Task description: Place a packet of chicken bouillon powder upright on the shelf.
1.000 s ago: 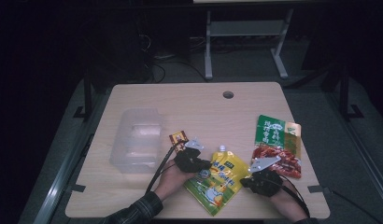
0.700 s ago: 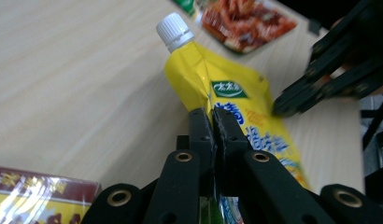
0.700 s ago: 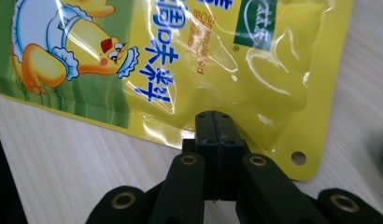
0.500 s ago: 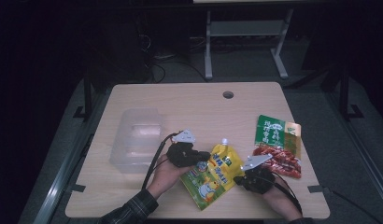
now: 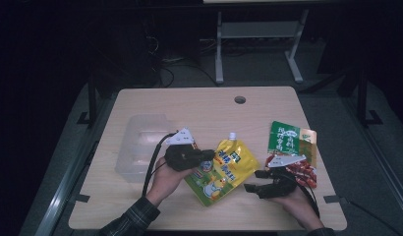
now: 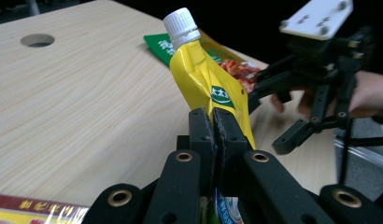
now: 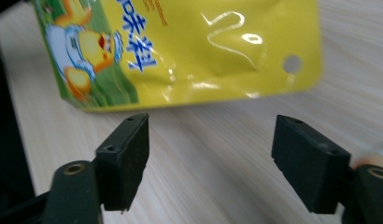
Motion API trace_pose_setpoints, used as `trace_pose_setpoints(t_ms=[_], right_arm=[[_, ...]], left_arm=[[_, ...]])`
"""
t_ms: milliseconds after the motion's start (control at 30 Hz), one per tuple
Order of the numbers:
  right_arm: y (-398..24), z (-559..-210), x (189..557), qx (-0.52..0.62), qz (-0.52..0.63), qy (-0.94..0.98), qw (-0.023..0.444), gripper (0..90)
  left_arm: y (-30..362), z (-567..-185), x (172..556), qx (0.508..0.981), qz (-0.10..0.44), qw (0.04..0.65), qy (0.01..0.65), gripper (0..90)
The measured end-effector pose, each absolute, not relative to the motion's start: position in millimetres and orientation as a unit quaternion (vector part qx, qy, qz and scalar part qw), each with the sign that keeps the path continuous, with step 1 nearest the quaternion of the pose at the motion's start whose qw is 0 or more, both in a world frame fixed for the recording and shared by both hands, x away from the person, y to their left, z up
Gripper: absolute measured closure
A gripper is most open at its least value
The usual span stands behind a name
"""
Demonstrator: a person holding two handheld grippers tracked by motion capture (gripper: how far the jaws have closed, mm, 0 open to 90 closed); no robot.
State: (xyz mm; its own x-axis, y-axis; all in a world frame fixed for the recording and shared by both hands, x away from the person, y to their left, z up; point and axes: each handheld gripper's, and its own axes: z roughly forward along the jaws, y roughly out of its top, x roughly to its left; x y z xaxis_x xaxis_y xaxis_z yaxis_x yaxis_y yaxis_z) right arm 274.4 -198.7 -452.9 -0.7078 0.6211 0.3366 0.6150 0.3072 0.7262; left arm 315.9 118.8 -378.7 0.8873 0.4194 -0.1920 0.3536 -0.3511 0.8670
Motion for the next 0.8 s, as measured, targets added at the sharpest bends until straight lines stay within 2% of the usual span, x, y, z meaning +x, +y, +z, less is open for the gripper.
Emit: trace_pose_setpoints(t_ms=[267, 500, 533, 700, 733, 800], right_arm=[[-191.8, -450.7, 282.9, 0.351, 0.49, 0.798, 0.007, 23.8], [-189.0, -449.4, 291.0, 0.331, 0.53, 0.781, -0.016, 49.8], [-189.0, -449.4, 291.0, 0.331, 0.53, 0.781, -0.016, 49.8], [-189.4, -439.2, 291.1, 0.315, 0.57, 0.758, -0.018, 62.7], [-189.4, -439.2, 291.1, 0.315, 0.57, 0.758, -0.018, 62.7], [-187.9, -436.1, 291.5, 0.308, 0.574, 0.758, -0.02, 69.3]], left_arm=[[117.3, -368.3, 309.3, 0.816, 0.031, 0.532, 0.222, 87.4], [122.3, -365.9, 310.0, 0.807, 0.032, 0.544, 0.228, 87.4], [122.3, -365.9, 310.0, 0.807, 0.032, 0.544, 0.228, 87.4], [123.2, -366.8, 310.6, 0.804, 0.026, 0.548, 0.23, 87.5], [122.4, -367.7, 310.4, 0.804, 0.027, 0.547, 0.231, 87.5], [122.1, -369.2, 310.4, 0.805, 0.028, 0.546, 0.231, 87.6]])
